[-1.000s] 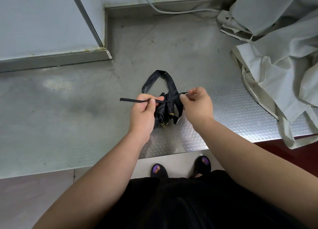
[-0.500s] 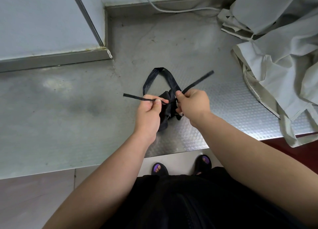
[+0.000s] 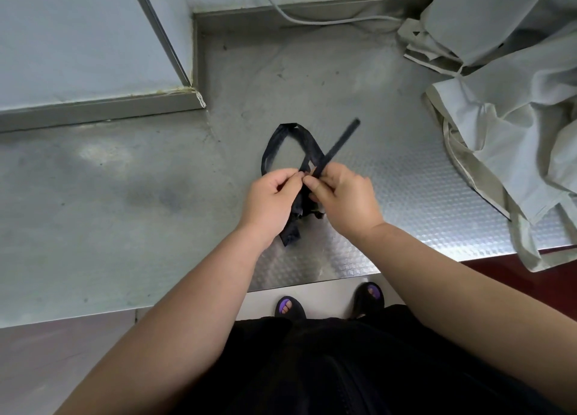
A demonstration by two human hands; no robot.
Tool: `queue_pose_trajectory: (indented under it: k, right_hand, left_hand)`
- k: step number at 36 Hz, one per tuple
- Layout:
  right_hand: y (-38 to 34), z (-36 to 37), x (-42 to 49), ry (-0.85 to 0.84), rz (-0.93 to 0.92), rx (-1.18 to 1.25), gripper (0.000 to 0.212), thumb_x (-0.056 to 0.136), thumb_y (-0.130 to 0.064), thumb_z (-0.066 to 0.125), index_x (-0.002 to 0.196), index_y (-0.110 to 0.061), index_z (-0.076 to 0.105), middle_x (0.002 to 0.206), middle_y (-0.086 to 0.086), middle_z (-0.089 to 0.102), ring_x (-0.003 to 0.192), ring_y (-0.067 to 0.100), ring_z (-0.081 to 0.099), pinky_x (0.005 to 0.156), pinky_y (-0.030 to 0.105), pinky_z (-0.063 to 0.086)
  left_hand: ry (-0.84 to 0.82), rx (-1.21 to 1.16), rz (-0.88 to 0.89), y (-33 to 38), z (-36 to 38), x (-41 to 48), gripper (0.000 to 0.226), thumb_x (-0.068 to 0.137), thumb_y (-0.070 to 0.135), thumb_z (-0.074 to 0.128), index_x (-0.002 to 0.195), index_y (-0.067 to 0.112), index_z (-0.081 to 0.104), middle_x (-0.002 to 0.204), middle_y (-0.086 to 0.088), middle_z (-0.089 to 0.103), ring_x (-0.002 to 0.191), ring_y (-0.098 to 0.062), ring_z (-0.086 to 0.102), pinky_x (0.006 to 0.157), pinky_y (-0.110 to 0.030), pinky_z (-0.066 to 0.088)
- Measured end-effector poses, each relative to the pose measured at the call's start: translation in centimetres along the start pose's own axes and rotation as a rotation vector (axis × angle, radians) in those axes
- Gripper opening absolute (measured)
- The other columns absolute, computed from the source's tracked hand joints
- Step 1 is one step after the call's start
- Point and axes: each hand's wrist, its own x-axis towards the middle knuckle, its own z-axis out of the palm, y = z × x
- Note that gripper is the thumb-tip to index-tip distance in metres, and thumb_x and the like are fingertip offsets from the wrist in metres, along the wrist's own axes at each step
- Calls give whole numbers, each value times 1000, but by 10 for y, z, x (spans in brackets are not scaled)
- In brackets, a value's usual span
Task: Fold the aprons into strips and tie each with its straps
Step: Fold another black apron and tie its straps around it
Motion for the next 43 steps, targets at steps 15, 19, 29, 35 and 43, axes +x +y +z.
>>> queue_pose_trajectory:
  k: [15, 19, 29, 35, 43]
  right_hand:
    - [4, -8, 12, -66, -292, -187, 32, 92, -23, 53, 76, 3, 62, 59, 0, 53, 61, 20, 47, 60, 20, 38]
    - [1, -10, 15, -49, 72, 90, 9, 89, -20, 64, 83, -15, 68, 70, -13, 59, 65, 3, 55, 64, 9, 41]
    - [-7, -14, 13, -298, -206, -293, 23, 97, -11, 43, 84, -6, 61, 61, -11, 39, 71, 16, 40, 60, 24, 24]
    - [-4, -13, 15, -321, -327, -461, 22, 96, -19, 49, 96, -3, 65, 78, 7, 55, 78, 22, 49, 65, 25, 26]
    - [-16, -13, 16, -371, -18, -104, 18, 95, -15, 49, 83, -14, 62, 69, -7, 53, 68, 10, 47, 60, 18, 35]
  left_hand:
    - [-243, 380, 193, 2, -16, 5, 28, 97, 17, 51, 73, 32, 53, 64, 10, 47, 57, 3, 43, 58, -14, 34]
    - [-275, 372, 183, -1, -19, 5, 19, 91, 6, 58, 95, 25, 57, 79, 16, 54, 67, 12, 50, 73, -5, 39]
    - [-172, 368, 234, -5, -19, 4, 27, 90, 7, 56, 80, 32, 50, 72, 14, 53, 63, 7, 50, 66, -8, 39]
    - [-139, 380, 315, -7, -18, 4, 32, 89, 5, 56, 81, 35, 50, 81, 13, 53, 70, 0, 50, 72, -16, 42]
    - [-38, 434, 328, -8, -15, 6, 16, 87, 4, 56, 92, 18, 52, 88, 1, 55, 72, -1, 50, 69, -9, 39]
